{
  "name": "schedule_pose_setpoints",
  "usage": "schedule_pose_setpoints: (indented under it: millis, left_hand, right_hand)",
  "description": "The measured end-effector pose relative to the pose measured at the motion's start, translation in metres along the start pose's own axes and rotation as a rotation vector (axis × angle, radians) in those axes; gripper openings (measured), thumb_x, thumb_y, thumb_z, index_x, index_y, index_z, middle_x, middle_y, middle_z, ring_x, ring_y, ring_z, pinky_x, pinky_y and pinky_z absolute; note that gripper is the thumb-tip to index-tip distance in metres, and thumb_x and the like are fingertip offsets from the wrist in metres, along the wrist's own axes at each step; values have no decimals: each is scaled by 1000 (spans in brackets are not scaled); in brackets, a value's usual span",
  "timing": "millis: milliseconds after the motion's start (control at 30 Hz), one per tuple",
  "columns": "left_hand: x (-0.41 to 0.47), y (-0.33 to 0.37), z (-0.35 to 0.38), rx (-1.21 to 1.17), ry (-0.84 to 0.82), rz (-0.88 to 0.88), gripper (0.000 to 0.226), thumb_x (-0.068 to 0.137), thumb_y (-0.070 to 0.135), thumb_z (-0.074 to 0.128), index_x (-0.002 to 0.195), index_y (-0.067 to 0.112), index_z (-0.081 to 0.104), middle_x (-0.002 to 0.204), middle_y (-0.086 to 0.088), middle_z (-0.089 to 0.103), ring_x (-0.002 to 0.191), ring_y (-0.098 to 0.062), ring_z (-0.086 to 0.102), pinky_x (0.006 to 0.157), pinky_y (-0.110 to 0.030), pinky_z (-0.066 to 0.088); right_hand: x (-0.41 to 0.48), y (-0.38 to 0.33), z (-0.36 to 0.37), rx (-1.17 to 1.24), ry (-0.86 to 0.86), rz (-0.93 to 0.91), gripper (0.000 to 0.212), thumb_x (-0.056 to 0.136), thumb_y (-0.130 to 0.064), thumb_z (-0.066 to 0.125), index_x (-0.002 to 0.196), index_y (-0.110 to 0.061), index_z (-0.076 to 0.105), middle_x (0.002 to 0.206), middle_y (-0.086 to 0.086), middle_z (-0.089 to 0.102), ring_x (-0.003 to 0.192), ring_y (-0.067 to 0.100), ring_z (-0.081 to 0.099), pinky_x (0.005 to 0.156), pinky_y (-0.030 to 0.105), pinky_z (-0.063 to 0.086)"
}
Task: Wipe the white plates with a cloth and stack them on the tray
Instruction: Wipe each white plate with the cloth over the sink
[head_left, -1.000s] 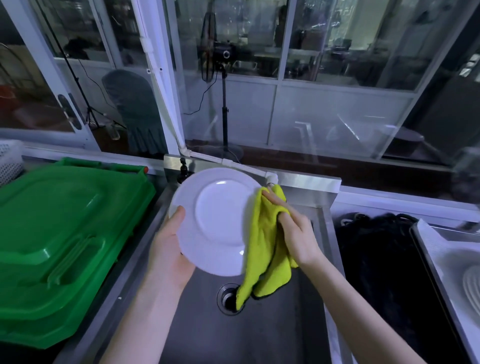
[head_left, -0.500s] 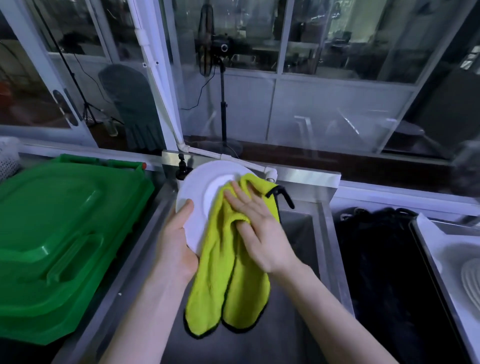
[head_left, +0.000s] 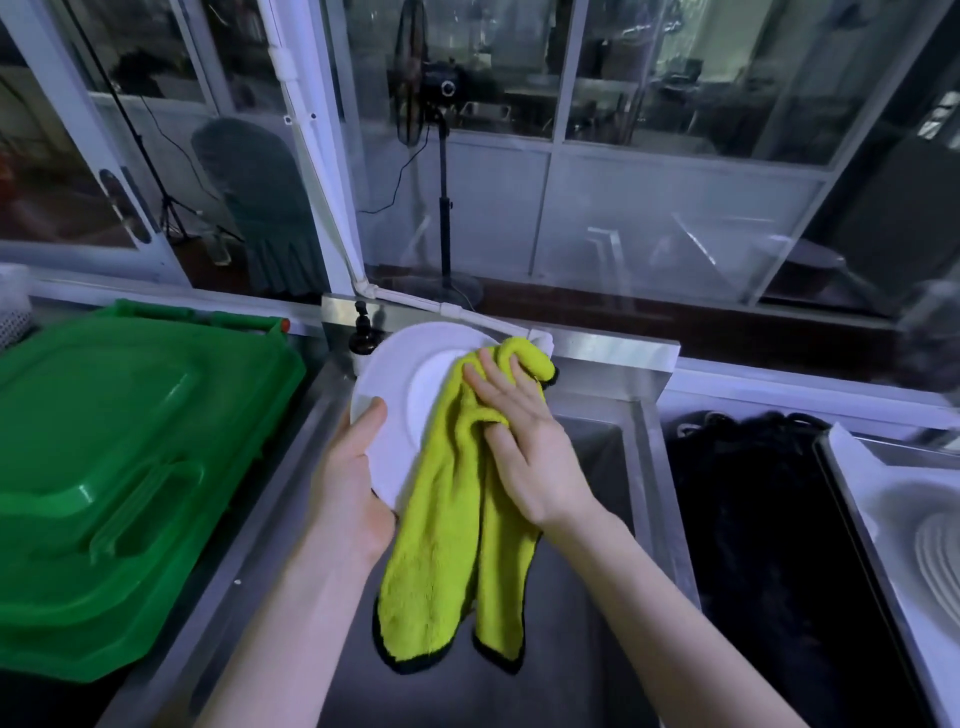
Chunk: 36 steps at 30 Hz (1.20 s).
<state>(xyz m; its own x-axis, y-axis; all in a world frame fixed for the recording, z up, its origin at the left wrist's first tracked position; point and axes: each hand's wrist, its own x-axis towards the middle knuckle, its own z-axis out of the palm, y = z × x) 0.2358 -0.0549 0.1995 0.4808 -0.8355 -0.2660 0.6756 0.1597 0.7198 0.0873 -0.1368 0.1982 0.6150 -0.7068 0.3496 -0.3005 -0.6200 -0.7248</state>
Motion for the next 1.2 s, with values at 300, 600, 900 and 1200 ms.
schedule_pose_setpoints:
  millis: [300, 600, 900, 1200]
  left_hand:
    - [-1, -9, 5, -3, 6, -128, 37, 103, 26, 47, 134, 11, 61, 121, -14, 73, 108, -28, 72, 74, -36, 61]
    - [0, -23, 14, 22, -30, -100, 47, 96, 27, 54, 140, 10, 56, 127, -12, 71, 115, -29, 69, 83, -41, 54]
    - [-2, -57, 29, 64, -28, -286, 39, 103, 25, 47, 135, 7, 60, 119, -16, 74, 105, -30, 73, 76, -38, 61]
    - [-14, -88, 21, 157, -122, -234, 38, 103, 19, 46, 139, 12, 58, 113, -6, 76, 93, -23, 75, 76, -37, 56]
  right_hand:
    - [-42, -9, 22, -45, -121, -129, 62, 88, -16, 34, 149, -21, 39, 160, -7, 27, 152, 15, 5, 123, 29, 8]
    - [-28, 23, -11, -41, 41, 150, 58, 90, -14, 36, 148, -21, 41, 159, -8, 27, 152, 16, 7, 123, 32, 12]
    - [-79, 14, 2, -50, -18, 103, 60, 89, -13, 36, 148, -21, 41, 159, -6, 29, 152, 16, 6, 123, 28, 8]
    - [-128, 76, -51, 18, 258, 524, 43, 95, -3, 43, 129, -21, 62, 134, -7, 59, 129, 11, 51, 106, 19, 37]
